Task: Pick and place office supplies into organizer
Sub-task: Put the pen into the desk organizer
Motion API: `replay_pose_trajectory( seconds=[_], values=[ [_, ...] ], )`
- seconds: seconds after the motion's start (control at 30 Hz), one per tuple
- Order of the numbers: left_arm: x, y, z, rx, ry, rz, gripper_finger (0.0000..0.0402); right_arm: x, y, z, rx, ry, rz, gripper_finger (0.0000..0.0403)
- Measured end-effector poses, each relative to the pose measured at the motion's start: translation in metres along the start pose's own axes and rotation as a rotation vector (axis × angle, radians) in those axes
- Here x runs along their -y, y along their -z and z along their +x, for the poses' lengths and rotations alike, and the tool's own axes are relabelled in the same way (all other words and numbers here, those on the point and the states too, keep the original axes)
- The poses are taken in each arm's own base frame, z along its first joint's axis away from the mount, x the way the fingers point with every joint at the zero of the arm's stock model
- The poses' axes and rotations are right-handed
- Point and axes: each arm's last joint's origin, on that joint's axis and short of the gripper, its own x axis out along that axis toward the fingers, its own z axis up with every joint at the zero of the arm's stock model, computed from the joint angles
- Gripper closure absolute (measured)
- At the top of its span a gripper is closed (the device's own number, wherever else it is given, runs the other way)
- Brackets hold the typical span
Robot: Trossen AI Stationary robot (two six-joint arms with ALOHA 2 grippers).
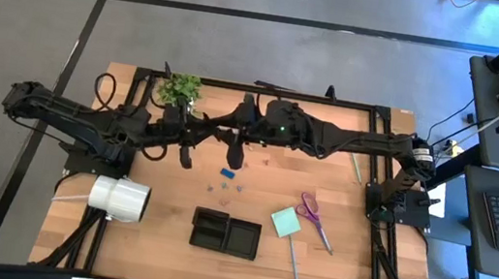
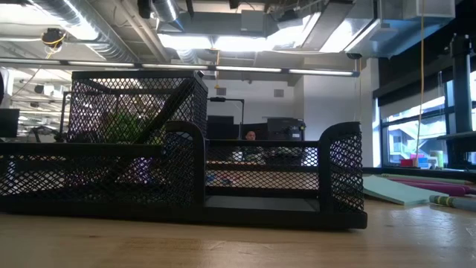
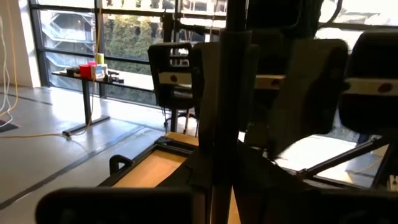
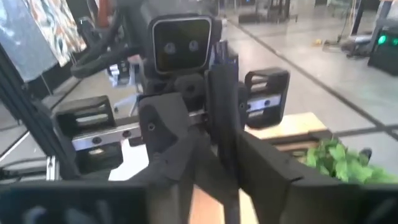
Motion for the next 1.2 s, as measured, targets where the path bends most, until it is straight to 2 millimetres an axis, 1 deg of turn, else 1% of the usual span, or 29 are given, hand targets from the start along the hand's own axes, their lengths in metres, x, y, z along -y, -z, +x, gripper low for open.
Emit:
replay_pose_trajectory(
  seconds=[0.1, 0.2, 0.3, 0.37, 0.47, 0.6, 0.7, 0.8, 0.9, 1.0, 1.2],
  values=[
    [0.000, 0.002, 0.000, -0.018, 0.000, 0.008, 0.0366, 0.000, 0.003, -0.003, -0.058, 0.007, -0.002, 0.0217],
    [0.001, 0.005, 0.000, -0.046, 0.016, -0.006, 0.0362, 0.003, 0.008, -0.010, -0.164, 0.027, -0.001, 0.0178],
    [0.002, 0.005, -0.001, -0.067, 0.075, -0.059, 0.0363, 0.005, 0.022, -0.016, -0.312, 0.051, -0.007, 0.0152],
    [0.004, 0.010, -0.001, -0.117, 0.143, -0.073, 0.0366, 0.006, 0.023, -0.022, -0.366, 0.060, -0.004, 0.0143],
    [0.007, 0.011, -0.002, -0.149, 0.261, -0.102, 0.0366, 0.008, 0.022, -0.032, -0.426, 0.081, 0.025, 0.0136],
    [0.013, 0.016, -0.001, -0.197, 0.341, -0.154, 0.0363, 0.016, 0.033, -0.037, -0.542, 0.134, 0.083, 0.0135],
    [0.022, 0.024, 0.001, -0.247, 0.389, -0.174, 0.0365, 0.025, 0.039, -0.042, -0.623, 0.193, 0.128, 0.0135],
    [0.033, 0.036, 0.005, -0.310, 0.422, -0.173, 0.0365, 0.036, 0.045, -0.049, -0.701, 0.295, 0.157, 0.0135],
    [0.043, 0.051, 0.009, -0.377, 0.450, -0.152, 0.0361, 0.047, 0.048, -0.054, -0.737, 0.390, 0.162, 0.0135],
    [0.052, 0.065, 0.012, -0.441, 0.493, -0.138, 0.0361, 0.056, 0.047, -0.055, -0.730, 0.432, 0.199, 0.0135],
    [0.070, 0.084, 0.011, -0.532, 0.571, -0.139, 0.0366, 0.062, 0.046, -0.055, -0.718, 0.451, 0.225, 0.0135]
  ],
)
